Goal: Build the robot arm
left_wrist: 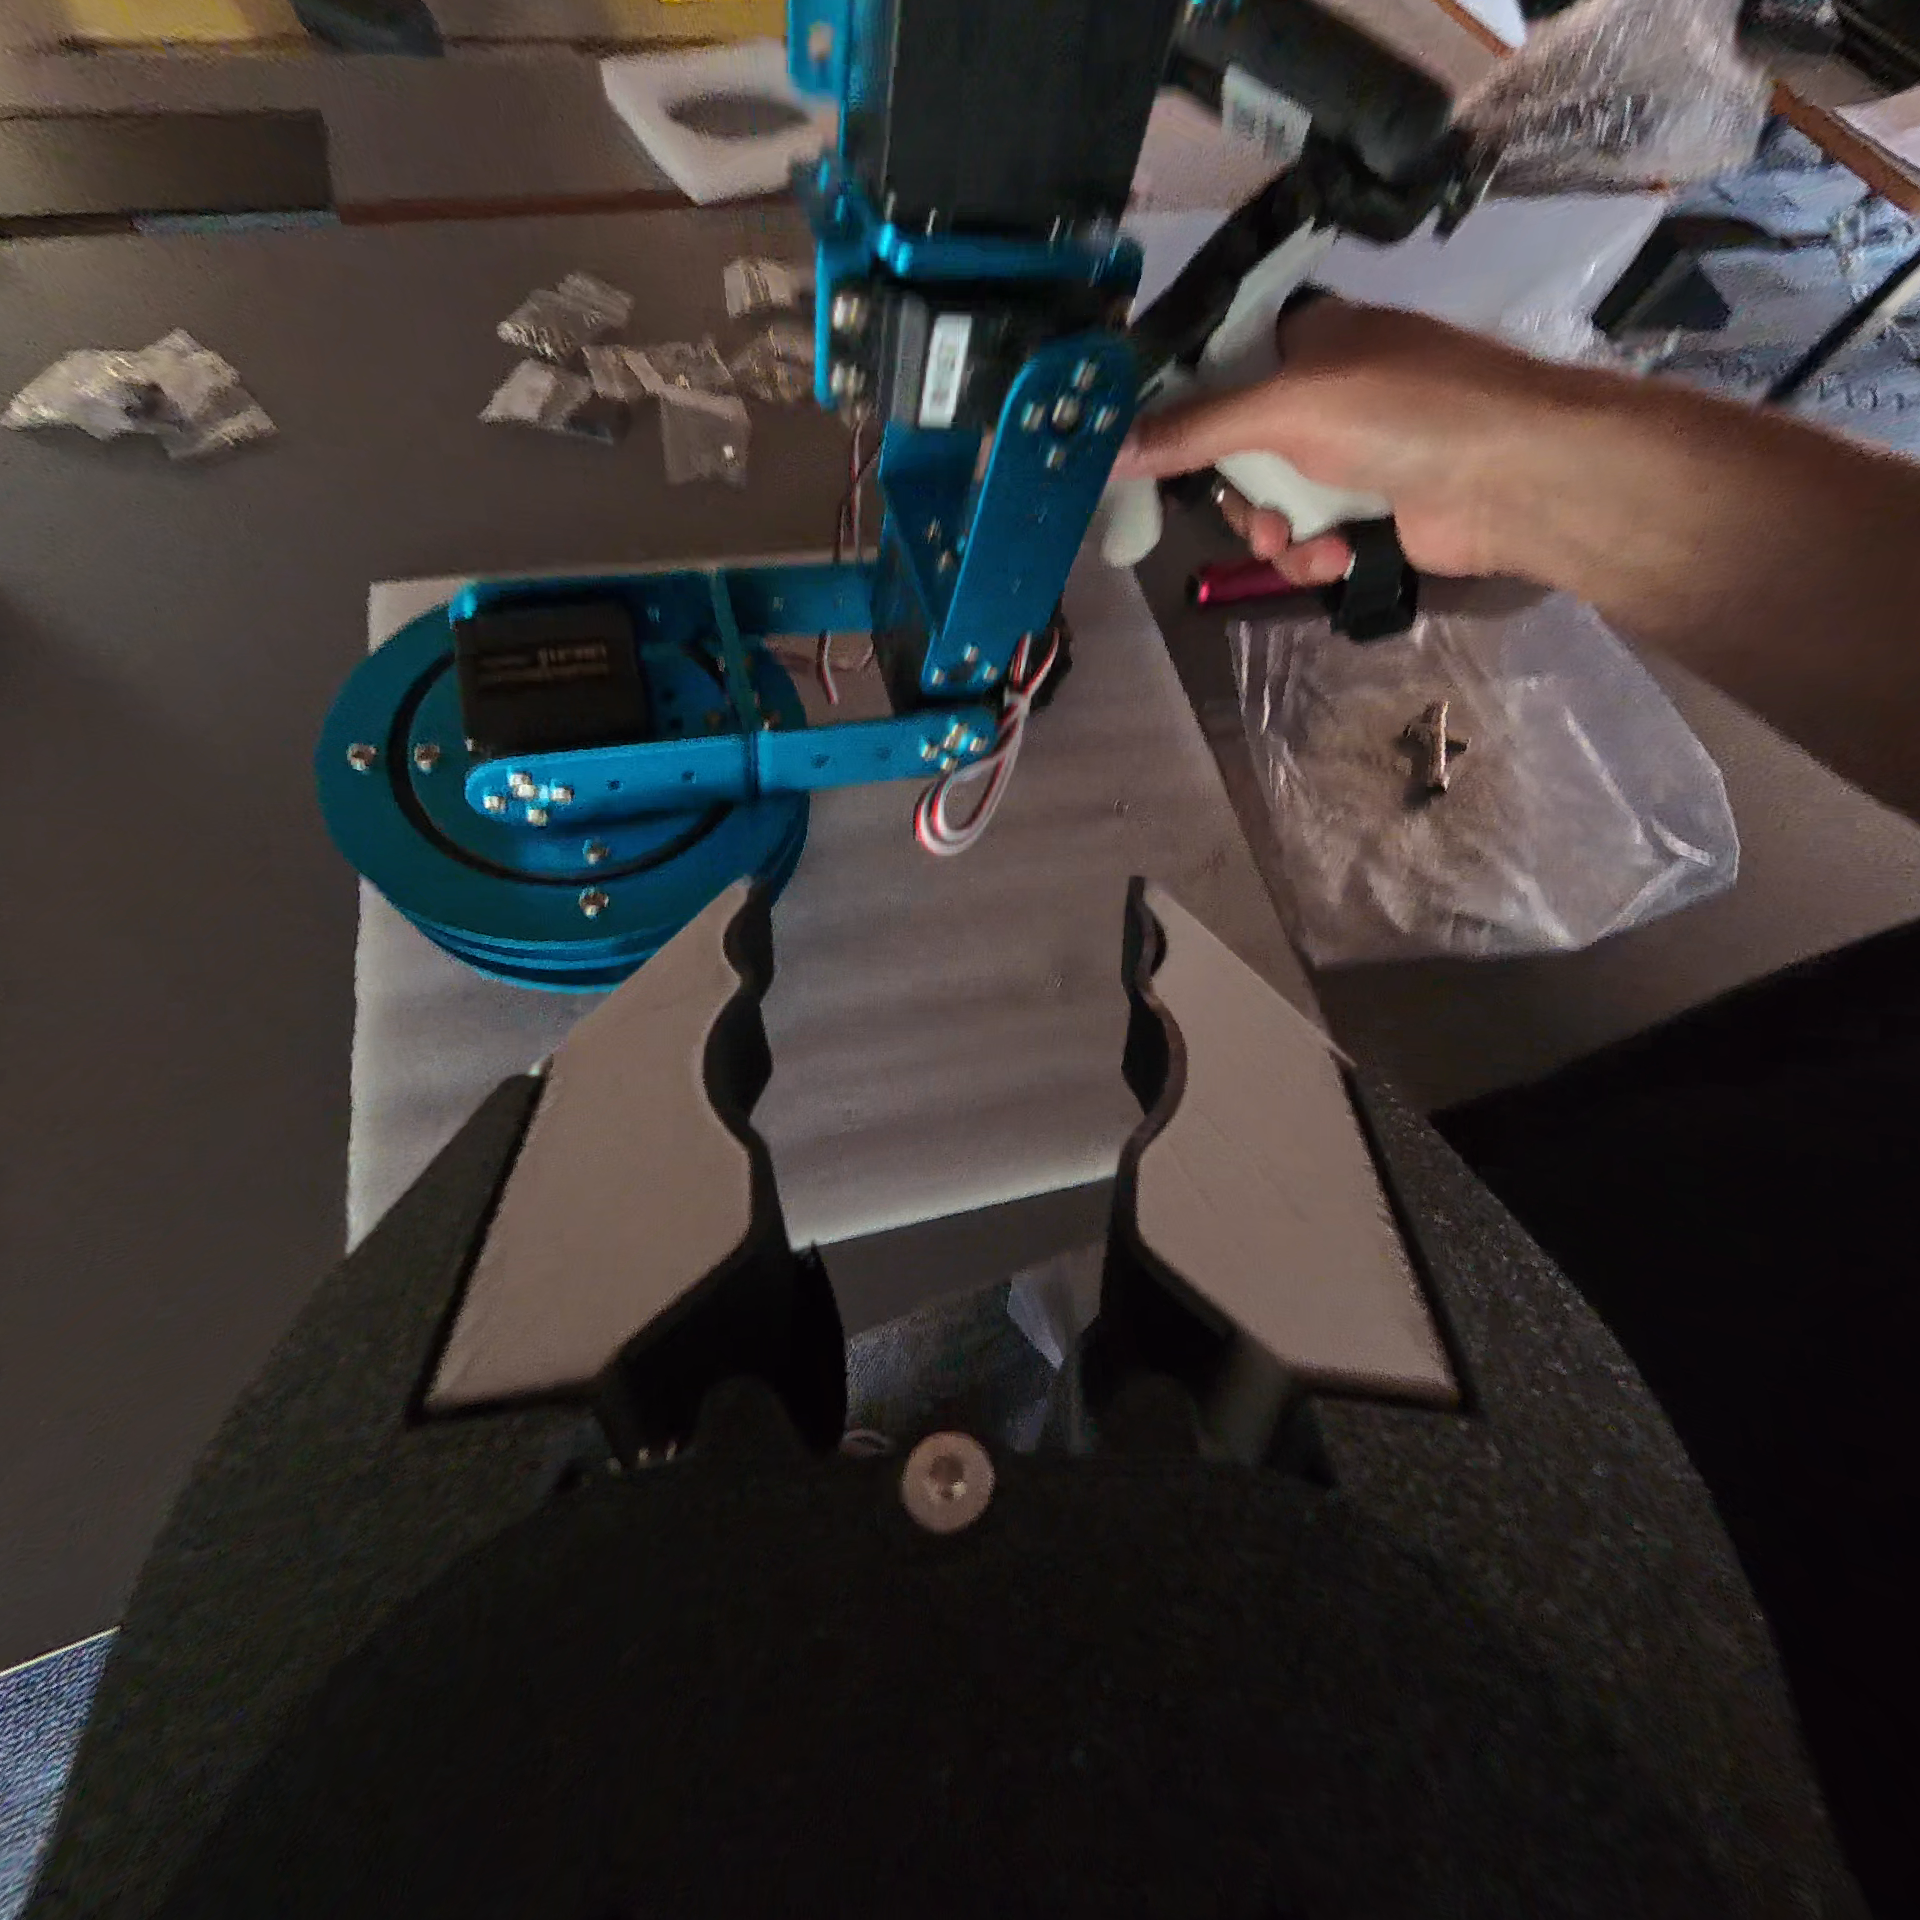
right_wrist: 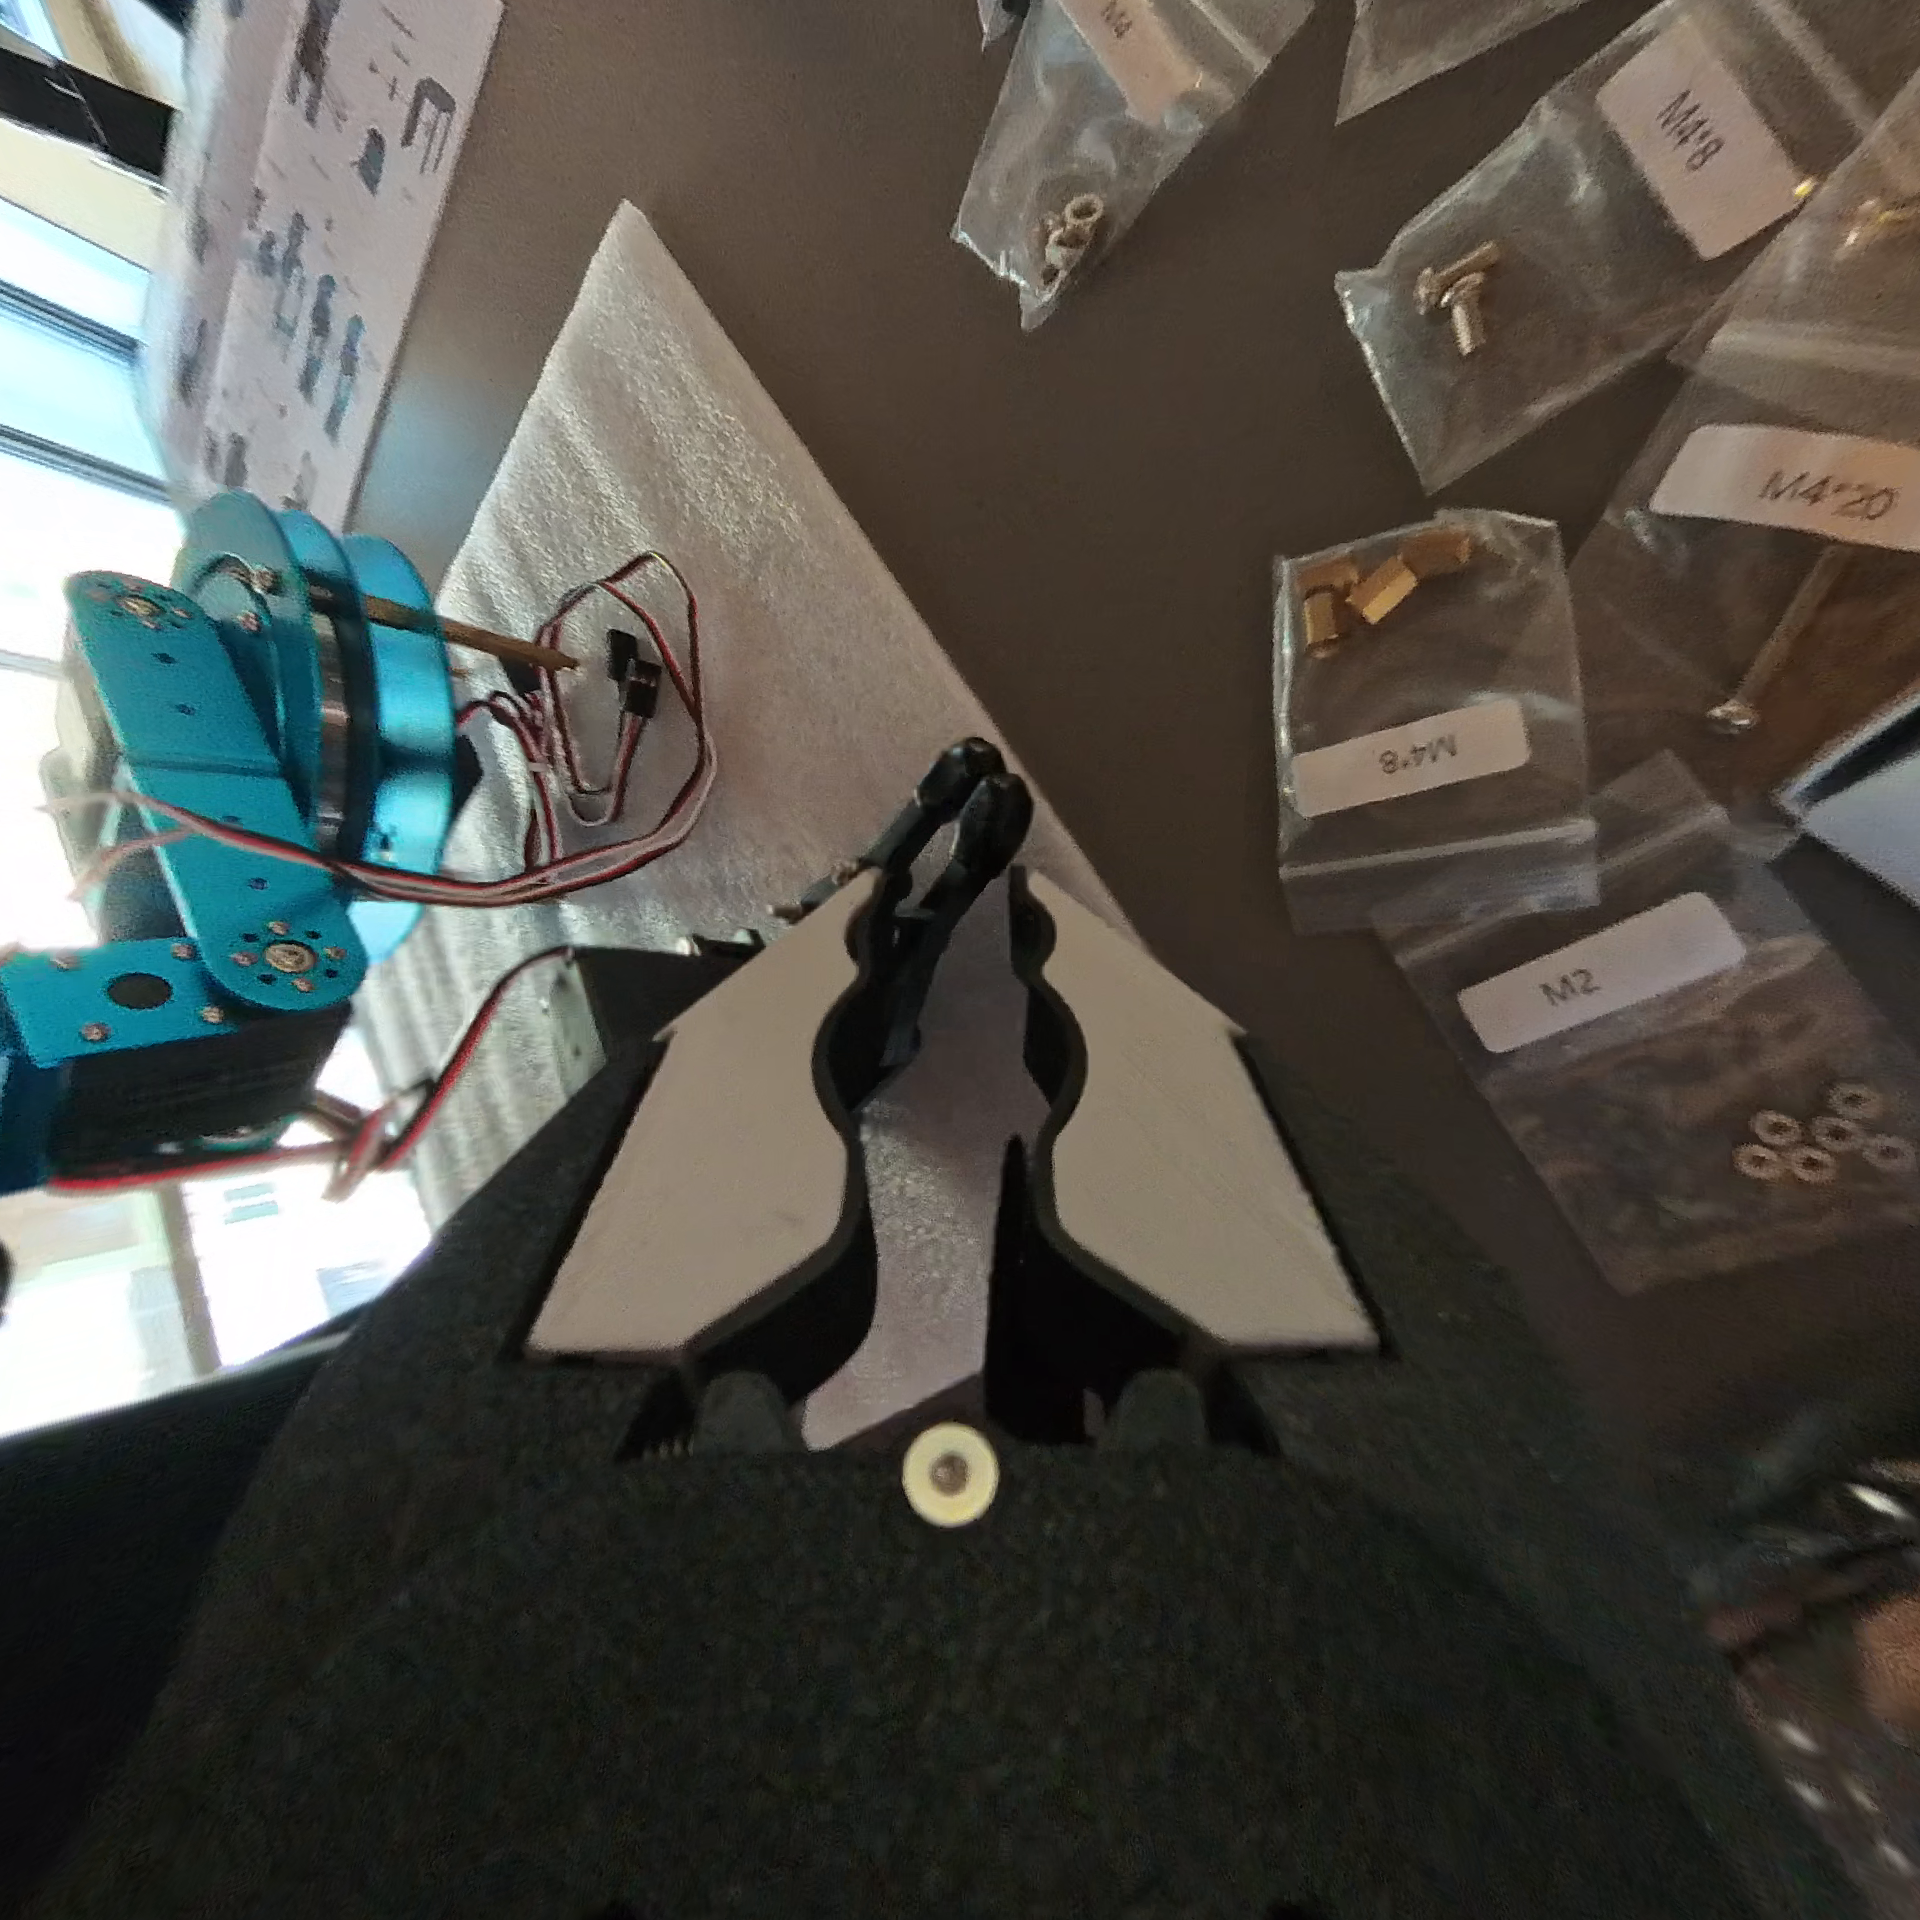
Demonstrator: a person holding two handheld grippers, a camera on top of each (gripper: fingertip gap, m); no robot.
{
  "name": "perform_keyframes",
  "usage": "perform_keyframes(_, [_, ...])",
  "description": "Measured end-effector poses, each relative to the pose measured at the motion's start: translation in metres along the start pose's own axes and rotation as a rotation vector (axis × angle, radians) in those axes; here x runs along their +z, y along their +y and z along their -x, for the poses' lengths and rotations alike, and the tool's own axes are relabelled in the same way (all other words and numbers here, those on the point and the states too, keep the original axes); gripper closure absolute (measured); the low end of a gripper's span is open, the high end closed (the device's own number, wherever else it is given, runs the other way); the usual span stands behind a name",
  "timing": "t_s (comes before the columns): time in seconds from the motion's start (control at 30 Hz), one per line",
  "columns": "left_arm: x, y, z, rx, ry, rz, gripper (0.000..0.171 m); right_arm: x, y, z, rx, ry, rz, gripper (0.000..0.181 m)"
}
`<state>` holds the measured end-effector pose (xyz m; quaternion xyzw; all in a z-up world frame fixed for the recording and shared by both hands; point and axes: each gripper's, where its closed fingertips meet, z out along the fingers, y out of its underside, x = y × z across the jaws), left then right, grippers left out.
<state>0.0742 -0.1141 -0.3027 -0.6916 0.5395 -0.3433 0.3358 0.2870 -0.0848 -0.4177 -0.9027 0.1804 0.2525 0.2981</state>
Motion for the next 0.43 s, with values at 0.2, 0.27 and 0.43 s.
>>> perform_keyframes(0.2, [0.008, 0.042, 0.025, -0.01, 0.071, 0.073, 0.103, -0.069, -0.023, 0.002, -0.08, 0.186, -0.279, 0.145])
perform_keyframes(0.27, [0.012, 0.048, 0.037, -0.003, 0.053, 0.096, 0.103, -0.109, -0.02, 0.035, -0.144, 0.24, -0.428, 0.152])
perform_keyframes(0.43, [0.024, 0.06, 0.084, 0.062, -0.149, 0.189, 0.105, -0.124, 0.035, 0.208, -0.367, 0.199, -0.569, 0.166])
